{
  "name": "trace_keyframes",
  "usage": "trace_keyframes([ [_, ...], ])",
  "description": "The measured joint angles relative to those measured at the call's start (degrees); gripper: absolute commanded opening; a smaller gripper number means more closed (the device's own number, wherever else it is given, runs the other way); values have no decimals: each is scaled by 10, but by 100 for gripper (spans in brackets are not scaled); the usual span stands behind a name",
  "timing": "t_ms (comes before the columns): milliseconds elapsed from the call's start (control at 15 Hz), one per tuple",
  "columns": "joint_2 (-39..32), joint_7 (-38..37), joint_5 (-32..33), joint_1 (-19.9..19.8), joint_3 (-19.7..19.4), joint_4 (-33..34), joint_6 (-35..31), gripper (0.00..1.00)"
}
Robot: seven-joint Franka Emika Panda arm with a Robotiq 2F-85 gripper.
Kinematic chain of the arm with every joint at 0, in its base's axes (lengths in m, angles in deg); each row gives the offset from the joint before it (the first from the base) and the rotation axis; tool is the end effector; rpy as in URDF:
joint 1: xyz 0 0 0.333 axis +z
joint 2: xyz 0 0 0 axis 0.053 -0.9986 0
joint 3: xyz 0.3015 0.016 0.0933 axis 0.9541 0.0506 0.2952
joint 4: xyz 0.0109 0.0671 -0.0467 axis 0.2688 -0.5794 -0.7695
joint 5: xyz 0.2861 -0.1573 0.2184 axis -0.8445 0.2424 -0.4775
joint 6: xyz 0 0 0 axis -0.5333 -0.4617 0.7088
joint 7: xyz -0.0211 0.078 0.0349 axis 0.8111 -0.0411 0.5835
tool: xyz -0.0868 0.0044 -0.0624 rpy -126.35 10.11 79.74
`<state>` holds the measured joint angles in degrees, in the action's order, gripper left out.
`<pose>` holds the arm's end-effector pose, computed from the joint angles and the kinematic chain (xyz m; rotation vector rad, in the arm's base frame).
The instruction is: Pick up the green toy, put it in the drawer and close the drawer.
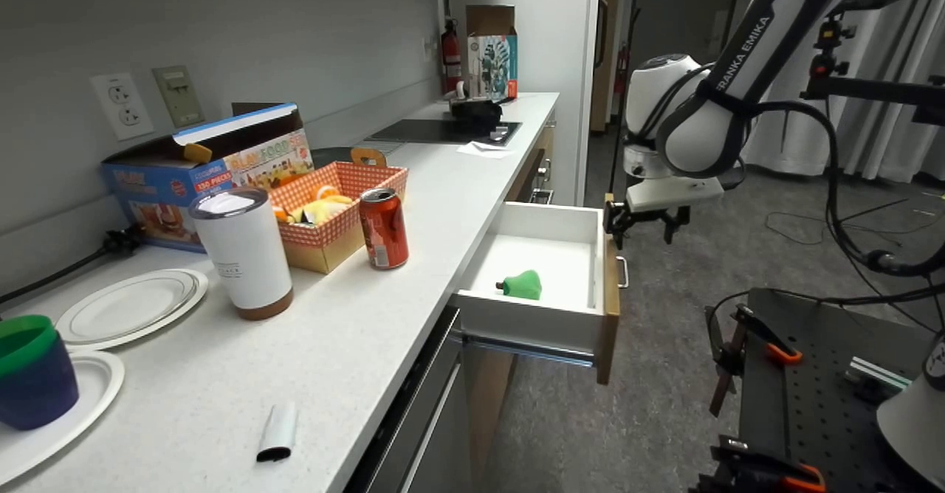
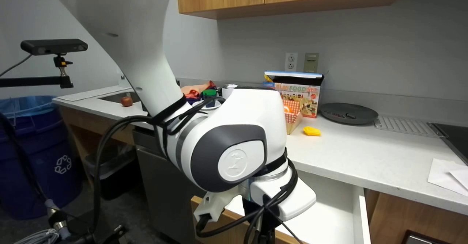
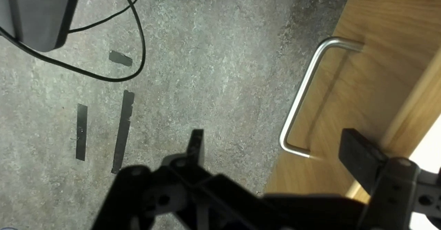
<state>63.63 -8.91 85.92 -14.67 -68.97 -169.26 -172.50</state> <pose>0.4009 -0.1905 0.2047 2.6021 -1.4401 0.0942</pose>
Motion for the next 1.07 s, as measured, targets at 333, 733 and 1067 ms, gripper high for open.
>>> trace_keyframes([
  [333, -59, 14, -93, 27, 18, 74, -8, 100],
  [733, -143, 52, -195, 47, 49, 187, -8, 100],
  [1067, -208, 63, -237, 64, 65, 285, -7, 100],
])
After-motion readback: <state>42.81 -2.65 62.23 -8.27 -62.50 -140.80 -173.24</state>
